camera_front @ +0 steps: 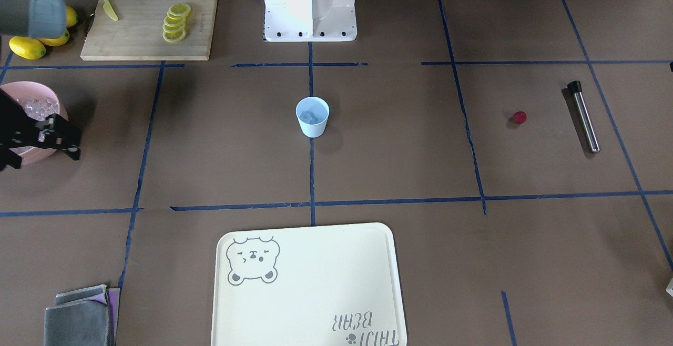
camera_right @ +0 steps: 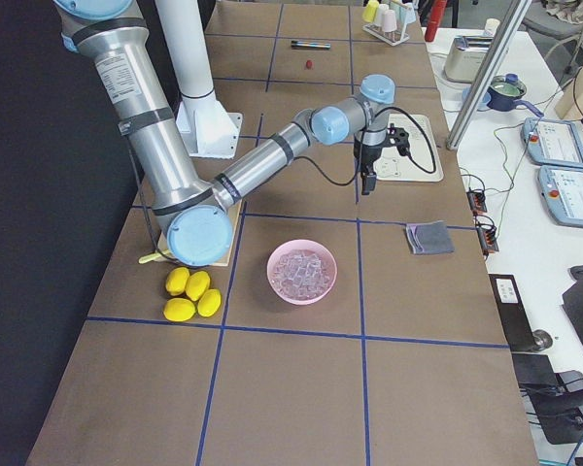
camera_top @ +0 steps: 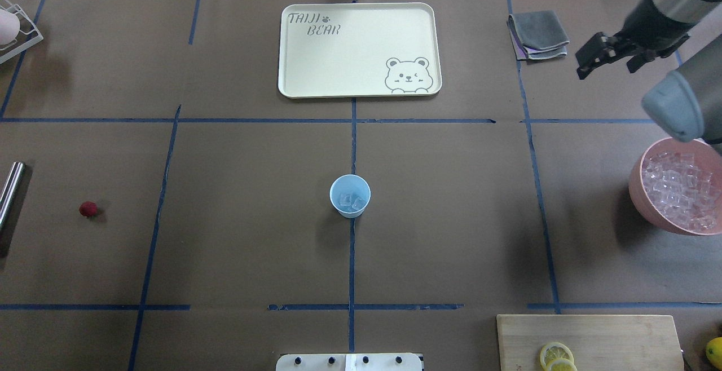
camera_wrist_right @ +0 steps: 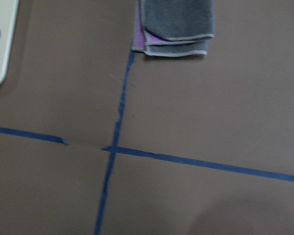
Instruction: Mash ice and strawberries in cup
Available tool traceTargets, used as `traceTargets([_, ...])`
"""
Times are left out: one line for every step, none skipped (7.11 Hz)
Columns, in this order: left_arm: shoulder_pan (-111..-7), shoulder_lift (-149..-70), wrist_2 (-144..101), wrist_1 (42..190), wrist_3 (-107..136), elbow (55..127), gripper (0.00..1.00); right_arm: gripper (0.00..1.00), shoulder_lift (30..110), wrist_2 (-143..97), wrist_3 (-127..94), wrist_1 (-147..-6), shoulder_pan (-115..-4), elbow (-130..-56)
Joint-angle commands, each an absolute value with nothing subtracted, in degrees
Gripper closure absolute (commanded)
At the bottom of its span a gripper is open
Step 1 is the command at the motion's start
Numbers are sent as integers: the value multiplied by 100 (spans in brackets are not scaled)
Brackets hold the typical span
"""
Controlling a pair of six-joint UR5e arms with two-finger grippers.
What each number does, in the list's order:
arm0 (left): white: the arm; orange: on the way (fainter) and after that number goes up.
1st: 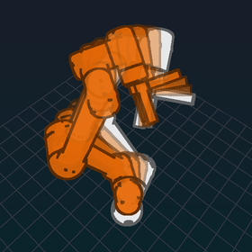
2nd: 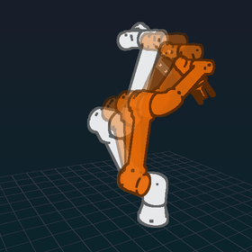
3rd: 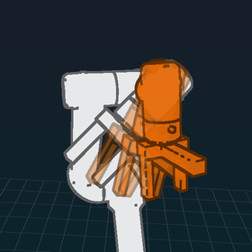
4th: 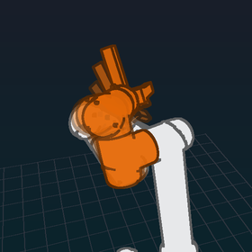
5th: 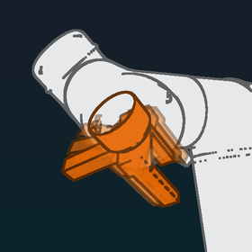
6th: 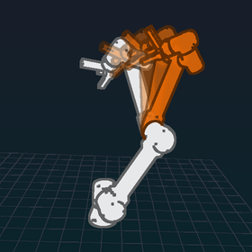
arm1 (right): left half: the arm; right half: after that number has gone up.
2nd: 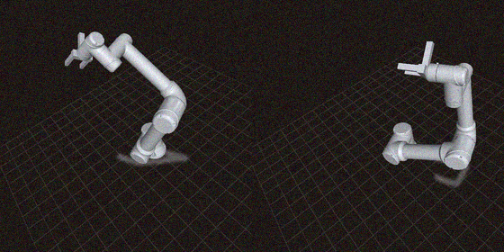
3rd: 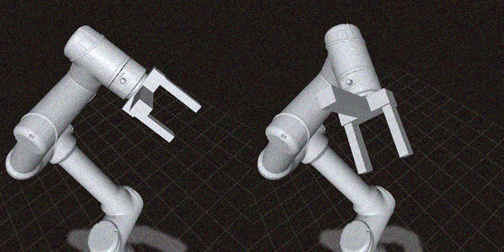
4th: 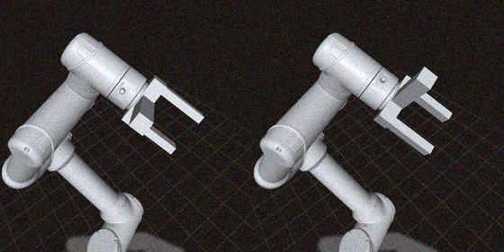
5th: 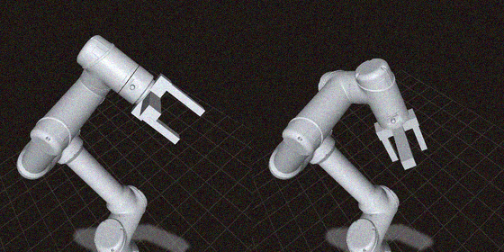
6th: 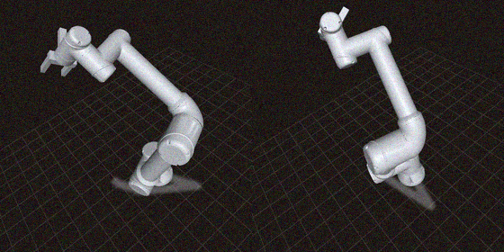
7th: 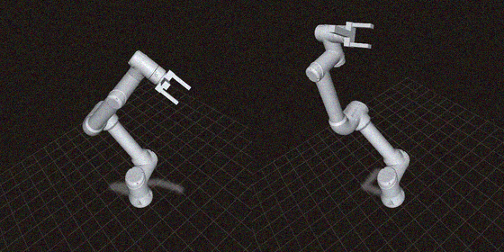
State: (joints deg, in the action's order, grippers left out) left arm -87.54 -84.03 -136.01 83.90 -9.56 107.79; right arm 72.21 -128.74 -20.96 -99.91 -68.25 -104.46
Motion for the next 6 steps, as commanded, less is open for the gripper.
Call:
traceTargets([-8754, -8631, -13614, 8393, -984, 10749, 0, 0, 8091, -13297, -184, -10002, -7940, -10424])
traceTargets([-8754, -8631, -13623, 8402, -984, 10749, 0, 0, 8521, -13307, 546, -10002, -8319, -10415])
traceTargets([-8754, -8640, -13623, 8402, -967, 10793, 0, 0, 8952, -13298, 1137, -10002, -8645, -10380])
traceTargets([-8754, -8640, -13632, 8411, -967, 10845, 0, 0, 9295, -13289, 1430, -10002, -8883, -10336])
traceTargets([-8745, -8622, -13658, 8411, -975, 10828, 0, 0, 9690, -13289, 1337, -9993, -9068, -10327])
traceTargets([-8728, -8613, -13667, 8402, -949, 10793, 0, 0, 9747, -13289, 1197, -9993, -9088, -10336])
